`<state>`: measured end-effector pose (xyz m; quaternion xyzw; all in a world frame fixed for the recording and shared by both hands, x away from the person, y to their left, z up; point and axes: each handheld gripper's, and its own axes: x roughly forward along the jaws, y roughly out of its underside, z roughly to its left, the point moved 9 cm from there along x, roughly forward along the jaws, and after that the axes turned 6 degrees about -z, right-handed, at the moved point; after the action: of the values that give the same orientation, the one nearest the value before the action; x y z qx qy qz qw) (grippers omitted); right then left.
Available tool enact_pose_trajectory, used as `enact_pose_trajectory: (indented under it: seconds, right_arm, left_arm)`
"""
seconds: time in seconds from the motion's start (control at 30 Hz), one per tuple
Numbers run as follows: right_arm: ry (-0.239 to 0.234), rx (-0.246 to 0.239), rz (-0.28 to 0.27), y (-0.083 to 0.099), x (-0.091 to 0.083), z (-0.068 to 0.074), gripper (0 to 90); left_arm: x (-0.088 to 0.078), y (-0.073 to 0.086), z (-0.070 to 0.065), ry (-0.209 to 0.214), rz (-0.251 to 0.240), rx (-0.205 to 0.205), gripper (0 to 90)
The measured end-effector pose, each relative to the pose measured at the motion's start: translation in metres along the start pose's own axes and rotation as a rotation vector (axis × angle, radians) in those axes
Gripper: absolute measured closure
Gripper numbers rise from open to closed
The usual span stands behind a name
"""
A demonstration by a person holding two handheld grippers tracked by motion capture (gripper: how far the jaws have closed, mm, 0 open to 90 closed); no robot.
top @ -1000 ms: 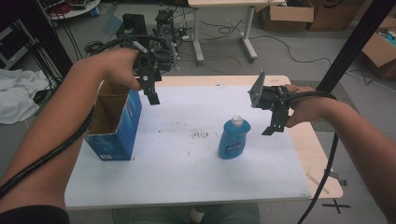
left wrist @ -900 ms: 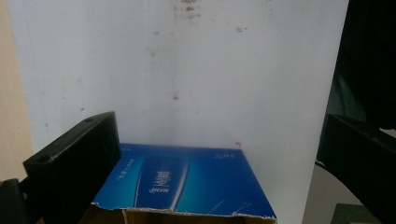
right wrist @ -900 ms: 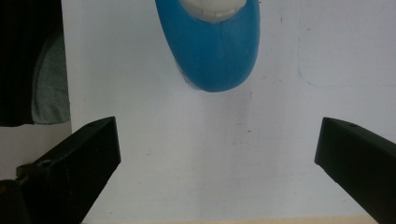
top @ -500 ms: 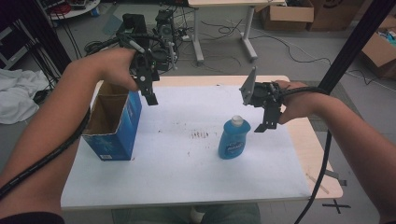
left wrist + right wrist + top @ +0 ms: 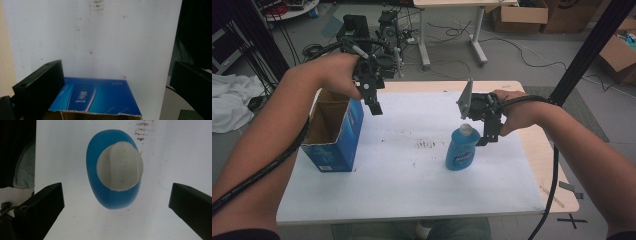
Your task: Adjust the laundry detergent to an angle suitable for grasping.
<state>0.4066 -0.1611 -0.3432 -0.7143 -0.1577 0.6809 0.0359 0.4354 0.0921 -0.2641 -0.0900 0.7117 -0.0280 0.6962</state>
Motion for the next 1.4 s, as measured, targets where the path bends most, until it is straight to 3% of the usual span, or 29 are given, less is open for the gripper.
enact_pose_trajectory:
  seconds: [0.6, 0.87, 1.4]
  right_arm:
    - [-0.035, -0.043, 0.031, -0.007, 0.028, 0.002, 0.0]
    - [-0.040, -0.034, 0.024, -0.002, 0.036, 0.002, 0.0]
    - [-0.043, -0.044, 0.021, -0.004, 0.043, 0.002, 2.1]
  left_arm:
    - [0.005, 0.006, 0.000, 0.007, 0.009, -0.011, 0.1]
    - [0.008, 0.007, 0.000, 0.008, 0.010, -0.015, 0.1]
    - [0.011, 0.009, 0.001, 0.013, 0.008, -0.018, 0.1]
